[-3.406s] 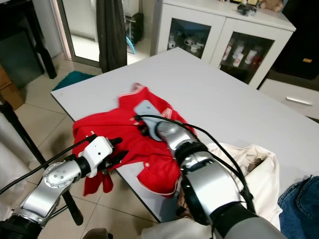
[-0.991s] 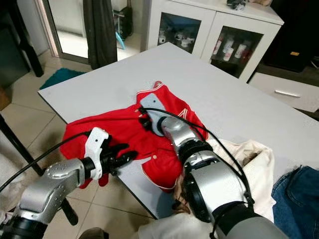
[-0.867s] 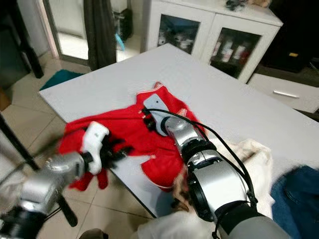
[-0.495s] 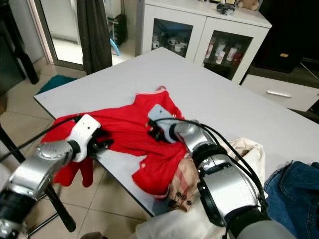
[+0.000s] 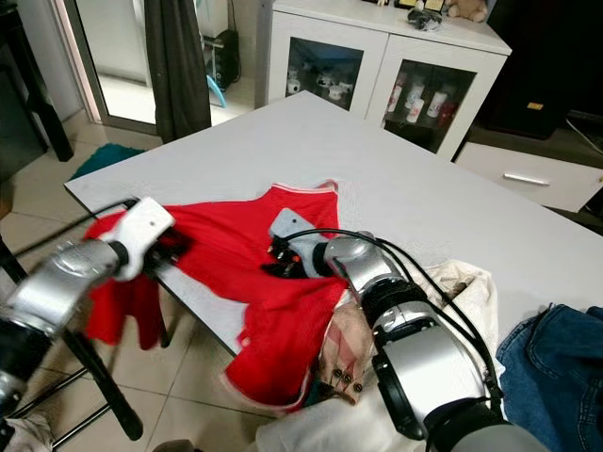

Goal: Hang hanger

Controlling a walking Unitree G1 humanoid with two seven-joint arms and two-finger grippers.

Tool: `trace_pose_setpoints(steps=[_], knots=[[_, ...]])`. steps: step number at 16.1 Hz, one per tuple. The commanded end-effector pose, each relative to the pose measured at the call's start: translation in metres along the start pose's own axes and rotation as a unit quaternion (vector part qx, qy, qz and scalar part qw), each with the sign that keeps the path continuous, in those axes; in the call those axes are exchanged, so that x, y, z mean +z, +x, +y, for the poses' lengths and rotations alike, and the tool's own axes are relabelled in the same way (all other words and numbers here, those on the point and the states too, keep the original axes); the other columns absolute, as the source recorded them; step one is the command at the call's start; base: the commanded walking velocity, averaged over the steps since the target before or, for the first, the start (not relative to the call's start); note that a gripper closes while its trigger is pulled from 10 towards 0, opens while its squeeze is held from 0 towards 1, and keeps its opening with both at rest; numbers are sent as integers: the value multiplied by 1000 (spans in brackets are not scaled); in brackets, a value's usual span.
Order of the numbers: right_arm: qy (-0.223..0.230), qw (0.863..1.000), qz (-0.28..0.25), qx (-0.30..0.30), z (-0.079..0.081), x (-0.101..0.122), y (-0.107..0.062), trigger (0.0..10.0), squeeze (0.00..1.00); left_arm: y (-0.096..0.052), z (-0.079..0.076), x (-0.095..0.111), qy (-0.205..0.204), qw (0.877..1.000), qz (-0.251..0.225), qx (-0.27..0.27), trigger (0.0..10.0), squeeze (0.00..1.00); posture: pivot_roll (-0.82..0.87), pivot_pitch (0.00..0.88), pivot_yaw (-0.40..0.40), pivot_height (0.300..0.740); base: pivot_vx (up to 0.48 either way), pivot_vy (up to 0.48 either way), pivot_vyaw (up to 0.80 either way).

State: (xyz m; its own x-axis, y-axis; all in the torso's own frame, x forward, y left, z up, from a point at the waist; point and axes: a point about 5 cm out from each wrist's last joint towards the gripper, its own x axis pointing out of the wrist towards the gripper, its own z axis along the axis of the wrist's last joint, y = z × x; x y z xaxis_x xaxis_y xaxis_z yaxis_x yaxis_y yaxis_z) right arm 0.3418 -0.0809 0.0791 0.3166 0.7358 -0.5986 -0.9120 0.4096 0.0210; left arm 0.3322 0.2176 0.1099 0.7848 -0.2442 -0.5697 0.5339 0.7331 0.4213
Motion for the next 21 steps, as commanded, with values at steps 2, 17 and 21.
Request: trace_pose_setpoints(steps=[2, 17, 21], knots=[[87, 993, 76, 35, 11, -50, -4, 10000, 0, -19, 52, -21, 13, 989, 66, 134, 10000, 0, 193, 5, -76, 740, 0, 0, 0], [144, 986, -64, -51, -5, 2, -1, 10000, 0, 11, 37, 44, 16, 976, -119, 182, 10000, 0, 191, 6, -60, 740, 0, 0, 0], [144, 986, -64, -51, -5, 2, -1, 10000, 0, 11, 37, 44, 16, 976, -119, 182, 10000, 0, 191, 6, -60, 740, 0, 0, 0]])
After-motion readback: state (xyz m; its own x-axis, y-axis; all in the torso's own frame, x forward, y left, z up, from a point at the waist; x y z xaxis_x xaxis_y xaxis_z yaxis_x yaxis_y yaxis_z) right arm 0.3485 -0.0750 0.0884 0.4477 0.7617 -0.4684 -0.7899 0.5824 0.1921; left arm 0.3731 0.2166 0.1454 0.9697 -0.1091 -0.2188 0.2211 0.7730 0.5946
